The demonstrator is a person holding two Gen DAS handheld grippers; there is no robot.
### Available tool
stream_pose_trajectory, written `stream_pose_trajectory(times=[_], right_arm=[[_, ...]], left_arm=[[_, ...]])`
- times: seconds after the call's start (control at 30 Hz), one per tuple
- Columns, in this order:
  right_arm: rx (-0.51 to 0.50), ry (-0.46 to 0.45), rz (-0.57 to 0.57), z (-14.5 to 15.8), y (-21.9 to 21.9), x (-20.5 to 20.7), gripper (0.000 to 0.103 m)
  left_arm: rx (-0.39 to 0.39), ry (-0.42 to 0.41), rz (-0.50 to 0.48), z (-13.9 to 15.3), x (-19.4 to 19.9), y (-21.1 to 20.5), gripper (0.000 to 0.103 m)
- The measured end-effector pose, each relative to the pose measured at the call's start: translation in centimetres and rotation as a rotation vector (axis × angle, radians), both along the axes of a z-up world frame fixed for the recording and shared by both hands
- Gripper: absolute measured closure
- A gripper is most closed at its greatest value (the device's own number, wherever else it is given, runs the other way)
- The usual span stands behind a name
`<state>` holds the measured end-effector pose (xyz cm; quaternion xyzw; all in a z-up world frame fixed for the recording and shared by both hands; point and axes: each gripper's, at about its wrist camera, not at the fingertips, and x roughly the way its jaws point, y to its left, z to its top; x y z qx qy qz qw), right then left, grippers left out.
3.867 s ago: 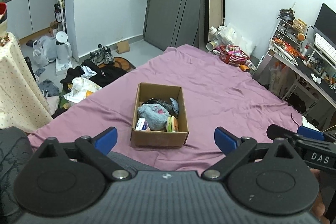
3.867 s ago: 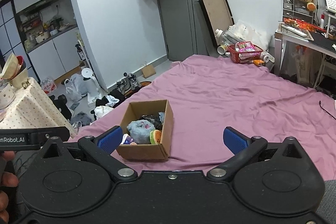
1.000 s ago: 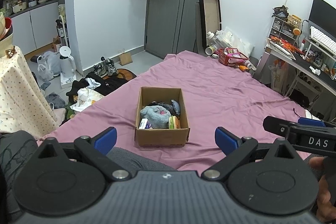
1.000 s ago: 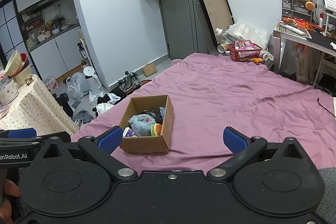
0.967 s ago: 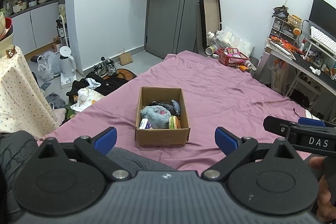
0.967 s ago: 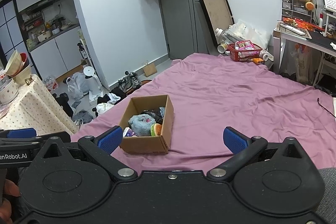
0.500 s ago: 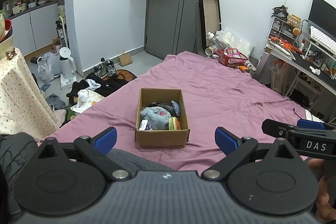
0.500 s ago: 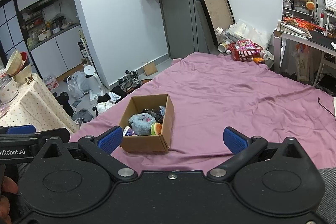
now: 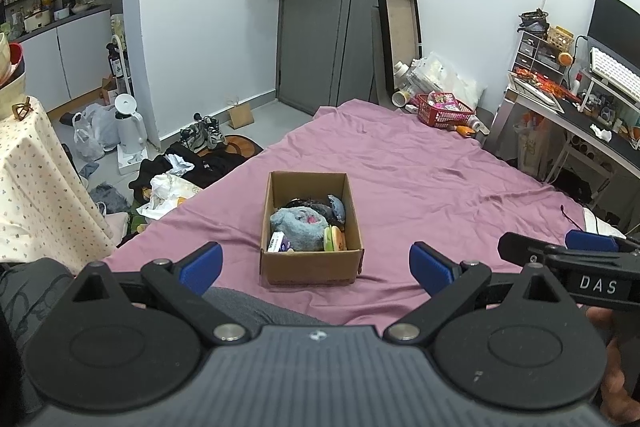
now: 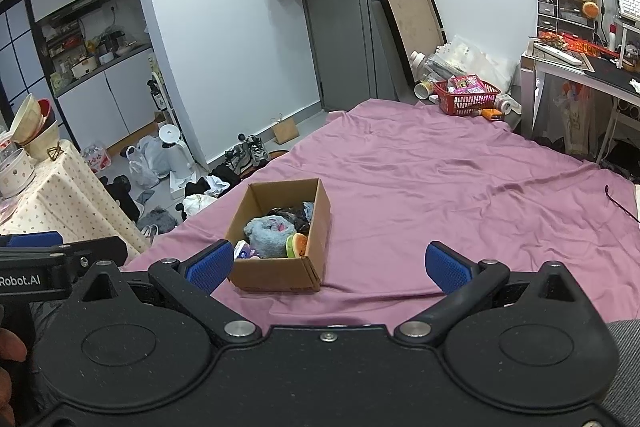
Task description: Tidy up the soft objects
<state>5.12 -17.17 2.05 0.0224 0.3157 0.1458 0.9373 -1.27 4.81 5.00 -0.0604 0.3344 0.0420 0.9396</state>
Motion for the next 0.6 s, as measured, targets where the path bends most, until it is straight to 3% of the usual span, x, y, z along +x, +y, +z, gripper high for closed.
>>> stream_pose_trajectory(times=[0.6], right_arm=[[-0.003, 0.006, -0.001, -0.2, -0.1, 0.0, 0.000]], left_arm=[[0.010, 0.011, -0.030, 0.2, 1.1, -0.7, 0.004]])
